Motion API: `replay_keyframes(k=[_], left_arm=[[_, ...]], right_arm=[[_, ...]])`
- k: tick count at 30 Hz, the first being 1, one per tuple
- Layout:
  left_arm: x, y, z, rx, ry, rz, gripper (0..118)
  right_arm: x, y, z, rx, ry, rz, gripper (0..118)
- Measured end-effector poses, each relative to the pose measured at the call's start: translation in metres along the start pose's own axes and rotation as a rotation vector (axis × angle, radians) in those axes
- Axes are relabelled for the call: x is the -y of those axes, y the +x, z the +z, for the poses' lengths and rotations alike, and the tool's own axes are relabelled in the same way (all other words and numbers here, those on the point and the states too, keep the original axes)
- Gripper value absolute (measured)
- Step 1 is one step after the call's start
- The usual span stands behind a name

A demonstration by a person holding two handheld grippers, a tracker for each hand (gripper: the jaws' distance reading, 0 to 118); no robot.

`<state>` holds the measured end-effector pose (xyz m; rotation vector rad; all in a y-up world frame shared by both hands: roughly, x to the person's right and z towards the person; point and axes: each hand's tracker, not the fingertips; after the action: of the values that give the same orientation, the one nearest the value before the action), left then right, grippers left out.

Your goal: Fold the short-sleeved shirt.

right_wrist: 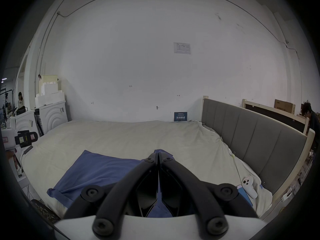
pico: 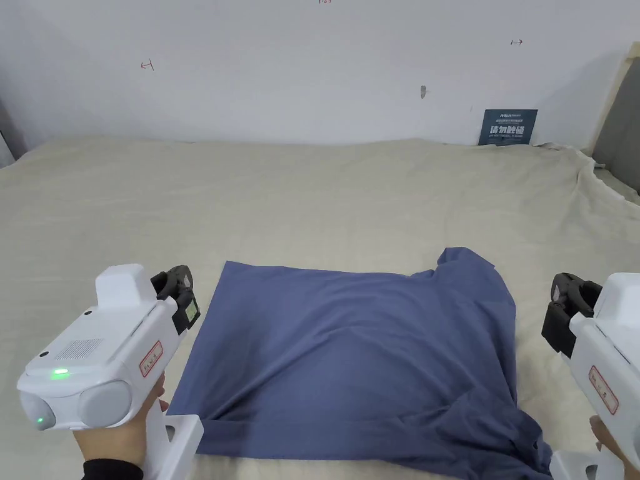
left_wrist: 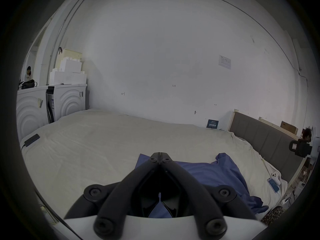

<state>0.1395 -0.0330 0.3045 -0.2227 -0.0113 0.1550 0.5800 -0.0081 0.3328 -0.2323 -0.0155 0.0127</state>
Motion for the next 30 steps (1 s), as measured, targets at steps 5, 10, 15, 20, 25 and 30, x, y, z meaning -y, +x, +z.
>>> replay_keyframes(k=[5, 10, 15, 20, 25, 30], left_arm=[[0.007, -0.008, -0.003, -0.010, -0.091, -0.026, 0], [0.026, -0.029, -0.014, -0.043, -0.295, 0.002, 2], [0.055, -0.060, -0.020, -0.086, -0.487, 0.073, 33], [0.093, -0.088, -0.027, -0.153, -0.663, 0.119, 81], [0.124, -0.101, -0.031, -0.174, -0.724, 0.147, 87], [0.148, -0.099, -0.042, -0.194, -0.779, 0.124, 77]], right_arm=[[0.000, 0.001, -0.001, -0.008, -0.006, -0.006, 0], [0.000, 0.003, 0.000, -0.013, -0.025, -0.011, 0], [0.002, 0.004, -0.001, -0.011, -0.043, -0.014, 0], [0.006, 0.004, -0.003, -0.016, -0.064, -0.013, 0], [0.017, 0.010, -0.011, -0.020, -0.089, -0.019, 0], [0.026, 0.014, -0.013, -0.016, -0.118, -0.020, 0]])
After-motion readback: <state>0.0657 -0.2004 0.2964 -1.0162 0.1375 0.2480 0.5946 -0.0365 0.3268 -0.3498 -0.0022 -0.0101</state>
